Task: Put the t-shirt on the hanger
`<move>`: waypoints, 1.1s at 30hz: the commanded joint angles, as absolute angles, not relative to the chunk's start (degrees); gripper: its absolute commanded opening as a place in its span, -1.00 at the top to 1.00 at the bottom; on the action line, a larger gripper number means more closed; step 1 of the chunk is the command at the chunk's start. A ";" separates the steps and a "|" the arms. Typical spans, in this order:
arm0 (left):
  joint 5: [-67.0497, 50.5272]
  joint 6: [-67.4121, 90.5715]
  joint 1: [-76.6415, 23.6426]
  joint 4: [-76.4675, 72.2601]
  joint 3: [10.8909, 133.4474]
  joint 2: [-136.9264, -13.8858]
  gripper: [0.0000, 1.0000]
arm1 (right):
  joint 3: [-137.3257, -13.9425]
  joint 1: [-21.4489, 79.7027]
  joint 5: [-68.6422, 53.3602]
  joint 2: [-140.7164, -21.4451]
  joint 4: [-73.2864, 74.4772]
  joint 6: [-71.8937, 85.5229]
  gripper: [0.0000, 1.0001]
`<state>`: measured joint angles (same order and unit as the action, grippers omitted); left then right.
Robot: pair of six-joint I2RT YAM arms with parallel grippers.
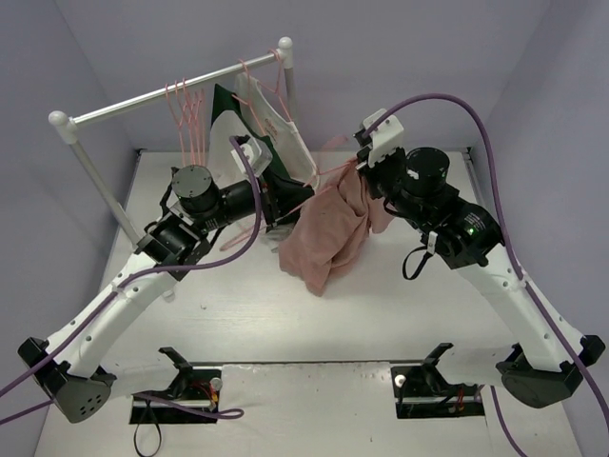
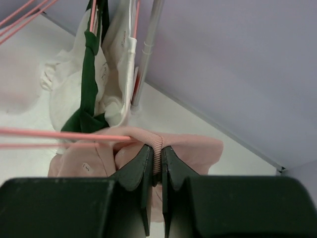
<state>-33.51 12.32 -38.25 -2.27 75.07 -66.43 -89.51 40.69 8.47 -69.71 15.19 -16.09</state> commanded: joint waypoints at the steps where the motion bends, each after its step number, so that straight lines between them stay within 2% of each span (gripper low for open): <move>1: -33.56 18.71 -36.65 -12.89 77.10 -65.09 1.00 | -87.69 41.19 13.85 -66.40 12.22 -19.15 1.00; 5: -33.50 24.33 -36.65 -16.47 71.00 -63.14 1.00 | -85.14 40.96 13.61 -64.04 12.30 -14.33 1.00; 11: -35.24 32.97 -37.18 -24.72 64.75 -65.08 1.00 | -81.74 40.96 3.98 -64.94 12.22 -8.41 1.00; 23: -40.50 39.08 -37.20 -36.73 62.96 -72.79 1.00 | -85.68 41.68 -9.43 -72.01 11.67 -6.33 0.99; 29: -42.86 45.95 -37.09 -49.17 58.07 -75.71 1.00 | -86.07 41.84 -8.56 -73.92 11.28 -6.92 0.99; 33: -42.98 47.97 -36.78 -52.46 56.14 -76.20 1.00 | -84.79 41.75 -6.11 -73.91 11.16 -7.26 0.88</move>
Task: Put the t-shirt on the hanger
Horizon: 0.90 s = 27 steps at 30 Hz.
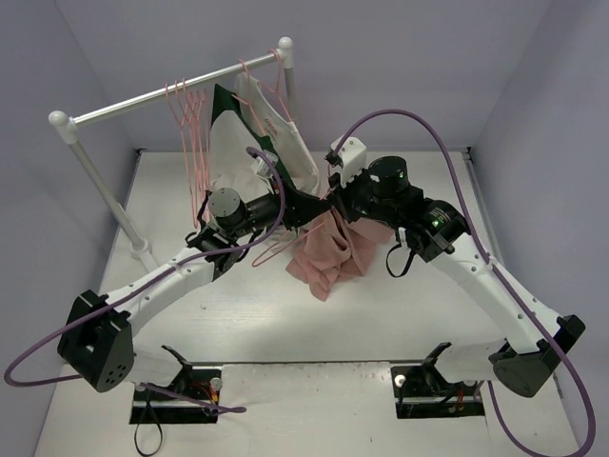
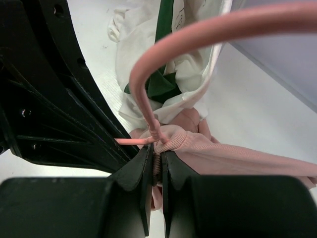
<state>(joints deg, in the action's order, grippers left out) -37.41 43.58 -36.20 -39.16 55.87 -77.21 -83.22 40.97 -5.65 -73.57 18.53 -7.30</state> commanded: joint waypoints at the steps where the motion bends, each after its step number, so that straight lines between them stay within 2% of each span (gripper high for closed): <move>1: -42.94 48.46 -36.57 -53.20 55.77 -76.24 1.00 | -84.47 41.75 -5.38 -73.70 11.16 -7.42 0.87; 7: -42.61 52.38 -34.84 -58.55 54.69 -76.80 1.00 | -82.91 41.49 -1.38 -72.51 11.16 -7.99 0.86; 11: -42.90 55.31 -34.45 -62.96 53.97 -78.33 1.00 | -82.71 41.48 -0.18 -72.95 11.16 -7.38 0.78; 22: -42.54 56.25 -33.93 -64.34 53.96 -79.02 1.00 | -84.02 41.31 5.63 -71.71 11.25 -6.77 0.05; 27: -42.28 57.13 -32.99 -65.45 53.77 -79.22 1.00 | -82.32 40.93 12.64 -68.08 11.37 -6.27 -0.16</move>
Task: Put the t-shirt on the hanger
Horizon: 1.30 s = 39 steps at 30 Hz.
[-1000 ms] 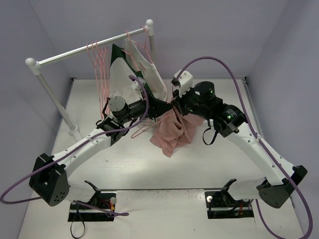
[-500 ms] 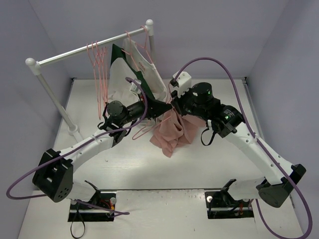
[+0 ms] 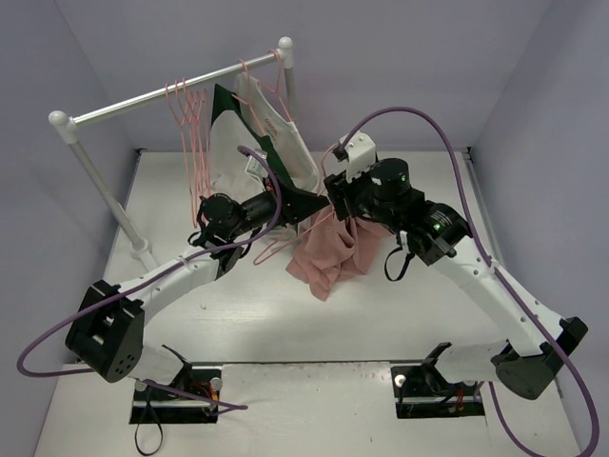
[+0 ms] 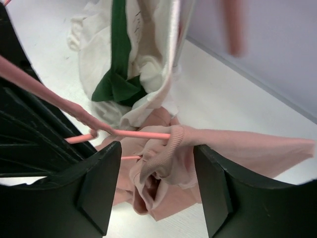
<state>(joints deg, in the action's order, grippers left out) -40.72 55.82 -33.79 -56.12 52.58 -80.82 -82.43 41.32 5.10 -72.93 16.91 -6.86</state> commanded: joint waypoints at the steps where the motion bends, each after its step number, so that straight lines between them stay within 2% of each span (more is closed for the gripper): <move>1: -42.31 57.36 -32.84 -65.57 53.91 -79.28 1.00 | -81.91 40.81 13.77 -67.23 11.43 -6.06 -0.16; 9: -42.96 57.99 -32.26 -65.30 55.06 -79.95 1.00 | -76.12 36.44 11.62 -62.12 11.50 -3.74 -0.14; 15: -43.57 60.01 -32.26 -67.37 55.88 -80.77 1.00 | -70.05 28.69 -1.25 -61.15 11.49 -5.89 -0.13; 21: -43.86 59.66 -32.26 -66.53 56.44 -80.12 1.00 | -68.54 26.98 -11.17 -62.87 11.43 -7.36 -0.14; 26: -44.30 59.69 -32.26 -66.02 56.51 -79.97 1.00 | -68.95 26.90 -12.16 -64.63 11.25 -10.05 -0.15; 33: -45.52 60.38 -32.26 -66.26 56.43 -79.63 1.00 | -73.16 26.89 -5.41 -66.78 10.55 -15.32 -0.15; 35: -45.79 60.56 -32.34 -66.27 56.51 -79.70 1.00 | -75.09 26.89 -5.08 -68.01 10.28 -16.03 -0.01; 37: -46.06 60.83 -32.34 -66.36 56.80 -79.92 1.00 | -77.22 26.91 -7.13 -69.83 10.11 -16.42 0.45; 39: -46.39 60.99 -32.34 -66.36 57.20 -80.32 1.00 | -78.28 26.98 -8.91 -71.14 10.02 -15.77 0.71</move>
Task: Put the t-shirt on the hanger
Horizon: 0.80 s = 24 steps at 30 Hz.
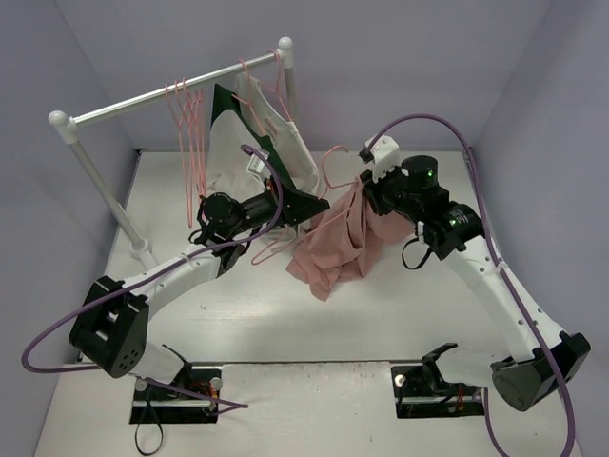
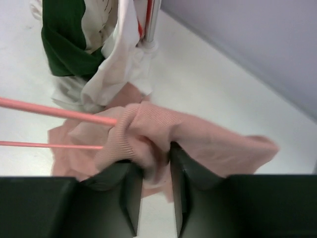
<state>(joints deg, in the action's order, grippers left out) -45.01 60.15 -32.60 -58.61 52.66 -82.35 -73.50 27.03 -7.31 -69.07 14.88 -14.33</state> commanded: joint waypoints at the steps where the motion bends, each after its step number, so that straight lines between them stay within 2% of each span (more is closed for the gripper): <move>1: -46.59 61.12 -32.34 -66.42 57.34 -80.52 1.00 | -79.11 27.23 -10.44 -71.43 10.02 -15.49 0.79; 5: -47.15 61.92 -32.34 -67.28 58.02 -81.30 1.00 | -82.17 29.83 -12.43 -72.42 10.16 -15.04 0.97; 7: -47.82 63.15 -32.34 -68.61 58.64 -82.64 1.00 | -83.53 31.75 -12.77 -72.43 10.11 -15.65 0.99; 16: -50.36 68.83 -32.34 -76.02 61.79 -87.25 1.00 | -85.56 35.51 -14.70 -72.74 10.20 -16.78 1.00; 24: -50.47 70.91 -32.24 -77.75 62.51 -87.99 1.00 | -83.32 35.42 -8.24 -70.53 10.00 -17.42 0.90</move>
<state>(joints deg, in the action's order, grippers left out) -48.53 69.45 -32.05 -68.47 58.44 -89.53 -82.93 34.62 -10.21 -72.85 14.84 -16.71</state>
